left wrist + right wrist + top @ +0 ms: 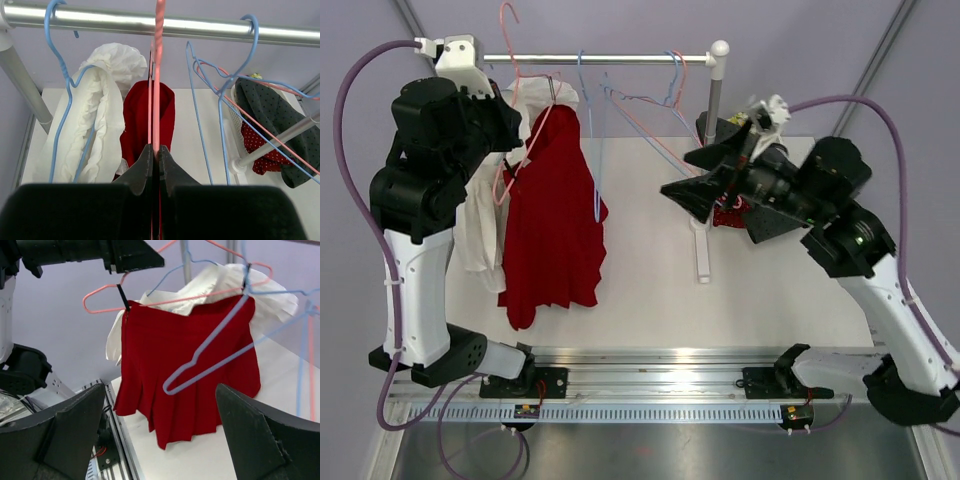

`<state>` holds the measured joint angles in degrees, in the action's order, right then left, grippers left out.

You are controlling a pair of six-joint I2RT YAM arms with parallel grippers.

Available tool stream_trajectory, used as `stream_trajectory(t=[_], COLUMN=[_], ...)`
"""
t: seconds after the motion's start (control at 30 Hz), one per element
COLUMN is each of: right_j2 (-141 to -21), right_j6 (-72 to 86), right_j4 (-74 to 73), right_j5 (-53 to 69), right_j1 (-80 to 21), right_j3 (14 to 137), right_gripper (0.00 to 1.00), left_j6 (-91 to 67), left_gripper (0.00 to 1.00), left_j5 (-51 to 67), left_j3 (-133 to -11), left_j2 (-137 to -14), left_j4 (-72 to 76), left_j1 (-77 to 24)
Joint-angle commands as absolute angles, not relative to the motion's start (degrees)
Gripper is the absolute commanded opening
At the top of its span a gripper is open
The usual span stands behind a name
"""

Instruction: Remove the skirt from the hanger

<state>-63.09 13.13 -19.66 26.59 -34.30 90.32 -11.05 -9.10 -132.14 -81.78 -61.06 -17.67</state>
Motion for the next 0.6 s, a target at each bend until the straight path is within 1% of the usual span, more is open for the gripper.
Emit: stream_trajectory(t=[0.0, 0.1, 0.2, 0.3, 0.43, 0.57], right_j2=[-71.6, -78.8, -85.0, -89.6, -94.8, -99.0], right_j6=[4.6, 2.1, 2.4, 3.2, 5.4, 5.7], right_j4=[-24.6, -26.0, -23.9, -21.0, -17.2, -14.2], right_j5=[15.1, 7.4, 2.7, -1.1, -3.0, -9.5], right_j1=[-46.8, -57.8, -65.6, -69.0, -71.5, -73.6], right_j3=[100.3, 105.5, 108.8, 110.6, 112.1, 113.4], right_gripper=[0.99, 0.99, 0.99, 1.00, 1.00, 0.99], left_j6=[-11.8, -12.4, -12.6, -12.7, -13.2, -14.2], left_gripper=[0.00, 0.00, 0.00, 0.00, 0.00, 0.00], left_j5=[-6.8, -5.6, -5.6, -5.6, -5.8, -5.4], left_j3=[-132.2, -132.2, -130.7, -128.3, -125.6, -123.2], left_j2=[-78.7, -78.8, -78.5, -77.8, -76.3, -75.1], left_j4=[-53.3, -53.0, -52.3, -50.9, -49.5, -47.9], left_j1=[-17.8, -17.9, -18.1, -18.2, -18.2, -18.2])
